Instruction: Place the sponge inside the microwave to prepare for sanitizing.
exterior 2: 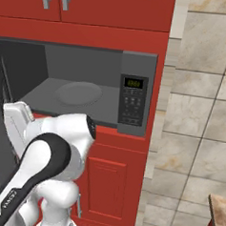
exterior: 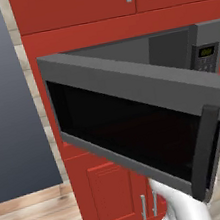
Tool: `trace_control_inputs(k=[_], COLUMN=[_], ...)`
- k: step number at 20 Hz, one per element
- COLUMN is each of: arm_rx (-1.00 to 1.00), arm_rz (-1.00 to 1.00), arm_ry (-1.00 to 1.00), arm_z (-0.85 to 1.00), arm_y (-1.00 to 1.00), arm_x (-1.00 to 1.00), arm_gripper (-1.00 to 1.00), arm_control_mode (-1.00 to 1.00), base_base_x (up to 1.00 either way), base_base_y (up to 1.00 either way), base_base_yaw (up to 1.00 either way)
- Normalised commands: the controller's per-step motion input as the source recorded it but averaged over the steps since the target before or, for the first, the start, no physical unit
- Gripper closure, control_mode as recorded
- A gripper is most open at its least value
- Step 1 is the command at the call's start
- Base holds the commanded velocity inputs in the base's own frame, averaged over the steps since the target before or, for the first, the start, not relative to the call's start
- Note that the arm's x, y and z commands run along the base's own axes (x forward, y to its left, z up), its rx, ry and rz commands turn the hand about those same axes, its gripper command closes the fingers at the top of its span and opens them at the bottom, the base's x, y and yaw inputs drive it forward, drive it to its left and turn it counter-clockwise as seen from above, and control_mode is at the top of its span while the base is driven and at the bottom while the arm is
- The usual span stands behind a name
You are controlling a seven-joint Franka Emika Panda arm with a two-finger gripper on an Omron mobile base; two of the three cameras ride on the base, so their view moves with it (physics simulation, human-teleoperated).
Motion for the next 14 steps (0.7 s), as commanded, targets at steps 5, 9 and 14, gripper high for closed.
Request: trace_control_inputs(k=[5, 9, 14], arm_rx=[-0.04, 0.00, 0.00], arm_rz=[-0.12, -0.29, -0.39], arm_ry=[-0.10, -0.23, -0.27], arm_z=[-0.04, -0.16, -0.44], arm_y=[1.00, 1.00, 1.00], arm_x=[-0.69, -0.62, -0.57], arm_gripper=[-1.00, -1.00, -1.00], arm_control_mode=[-1.00, -1.00, -1.00], base_base_x=[0.00, 0.00, 0.00], base_base_y=[0.00, 0.00, 0.00], base_base_yaw=[0.00, 0.00, 0.00])
